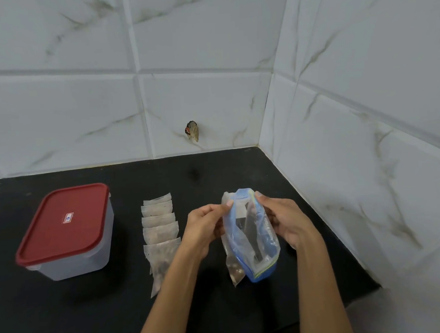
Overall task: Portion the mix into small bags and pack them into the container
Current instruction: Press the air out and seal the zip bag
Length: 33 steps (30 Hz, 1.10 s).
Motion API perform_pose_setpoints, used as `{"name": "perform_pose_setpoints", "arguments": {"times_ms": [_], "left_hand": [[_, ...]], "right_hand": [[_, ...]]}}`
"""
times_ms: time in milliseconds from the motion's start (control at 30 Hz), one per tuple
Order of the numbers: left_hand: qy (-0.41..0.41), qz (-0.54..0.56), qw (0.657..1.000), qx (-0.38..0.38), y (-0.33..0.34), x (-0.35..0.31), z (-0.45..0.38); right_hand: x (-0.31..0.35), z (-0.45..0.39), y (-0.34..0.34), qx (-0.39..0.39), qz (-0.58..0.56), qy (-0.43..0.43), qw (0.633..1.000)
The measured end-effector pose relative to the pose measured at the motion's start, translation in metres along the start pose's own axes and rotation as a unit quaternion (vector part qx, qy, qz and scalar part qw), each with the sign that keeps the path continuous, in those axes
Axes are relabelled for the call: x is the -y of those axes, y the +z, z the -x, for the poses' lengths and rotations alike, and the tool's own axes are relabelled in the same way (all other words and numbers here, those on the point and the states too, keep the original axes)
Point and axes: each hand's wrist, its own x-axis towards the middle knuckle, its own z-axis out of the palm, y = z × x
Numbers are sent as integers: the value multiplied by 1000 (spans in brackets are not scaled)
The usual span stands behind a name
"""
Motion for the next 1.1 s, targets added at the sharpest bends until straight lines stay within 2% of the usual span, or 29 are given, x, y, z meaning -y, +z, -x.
{"name": "perform_pose_setpoints", "arguments": {"times_ms": [100,133,167,233,267,300,367,433,467,567,667,733,800,833,967,1033,1100], "left_hand": [[36,-41,998,-21,0,1,-1],[65,-107,991,-42,1,3,-2],[109,-209,969,-75,0,5,-3],[206,-385,889,-138,3,7,-2],[244,-418,862,-148,5,7,-1],[268,-431,849,-146,8,8,-1],[299,-460,822,-153,12,9,-1],[323,-500,785,-170,10,7,-4],[327,-502,782,-170,8,6,-5],[319,-433,836,-107,2,1,-12],[280,-320,905,-18,-2,1,-15],[255,-256,933,-2,-3,4,-17],[248,-232,940,-4,-4,8,-20],[251,-233,940,-8,-5,10,-20],[272,-253,929,-7,-4,14,-22],[279,-245,928,5,0,16,-21],[269,-200,942,29,3,14,-20]], "right_hand": [[3,1,0,-36,18,-50,998],[3,1,2,-71,58,-87,992],[3,0,4,-117,140,-134,974],[2,1,16,-207,347,-216,889],[2,2,23,-227,403,-244,852],[1,3,29,-231,419,-264,838],[-2,1,36,-210,396,-280,849],[-3,-2,37,-180,332,-267,887],[-3,-3,36,-158,288,-246,912],[3,-7,30,-92,169,-174,966],[8,-11,24,-69,130,-148,978],[10,-12,21,-55,123,-143,980],[10,-13,21,-65,138,-156,976],[9,-13,21,-96,161,-171,967],[4,-11,29,-261,316,-219,885],[2,-11,35,-276,354,-237,862],[0,-16,36,-230,356,-239,874]]}}
